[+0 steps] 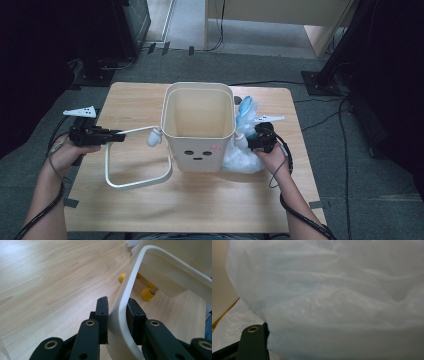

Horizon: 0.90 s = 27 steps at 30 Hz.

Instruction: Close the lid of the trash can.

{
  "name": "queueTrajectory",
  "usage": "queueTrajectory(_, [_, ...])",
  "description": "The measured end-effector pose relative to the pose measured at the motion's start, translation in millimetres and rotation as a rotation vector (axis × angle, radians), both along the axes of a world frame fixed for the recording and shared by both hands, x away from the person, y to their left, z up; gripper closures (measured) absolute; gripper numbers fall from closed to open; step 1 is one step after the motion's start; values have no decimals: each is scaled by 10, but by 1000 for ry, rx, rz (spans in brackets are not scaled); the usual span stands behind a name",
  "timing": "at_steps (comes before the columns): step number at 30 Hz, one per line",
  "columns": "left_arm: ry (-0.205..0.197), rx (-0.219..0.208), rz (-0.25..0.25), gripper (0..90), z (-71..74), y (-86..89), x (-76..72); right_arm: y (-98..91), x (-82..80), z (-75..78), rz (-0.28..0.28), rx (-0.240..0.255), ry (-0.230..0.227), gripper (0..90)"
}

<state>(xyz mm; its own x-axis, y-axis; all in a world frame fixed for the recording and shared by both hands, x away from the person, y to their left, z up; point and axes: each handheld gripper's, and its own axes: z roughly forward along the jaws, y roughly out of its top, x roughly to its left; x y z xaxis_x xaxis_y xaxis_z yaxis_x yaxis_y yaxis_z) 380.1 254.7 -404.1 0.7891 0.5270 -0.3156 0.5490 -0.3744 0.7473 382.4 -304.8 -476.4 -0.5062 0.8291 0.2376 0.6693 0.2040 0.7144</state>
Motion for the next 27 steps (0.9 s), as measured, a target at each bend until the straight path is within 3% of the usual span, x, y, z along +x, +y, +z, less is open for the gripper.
queueTrajectory(3, [5, -11, 4, 743, 34, 32, -4, 13, 6, 3, 7, -7, -2, 286])
queueTrajectory(8, [-11, 23, -4, 744, 122, 51, -12, 9, 5, -3, 8, 0, -3, 286])
queueTrajectory(11, [-2, 21, -21, 743, 188, 62, 0, 4, -4, -5, 5, 1, -1, 286])
queueTrajectory(17, [8, 61, -23, 744, 282, 96, 23, 3, 4, -2, 8, -5, -3, 286])
queueTrajectory(27, [29, 42, -5, 745, 332, 241, 36, -16, 4, -6, 5, -4, -3, 285])
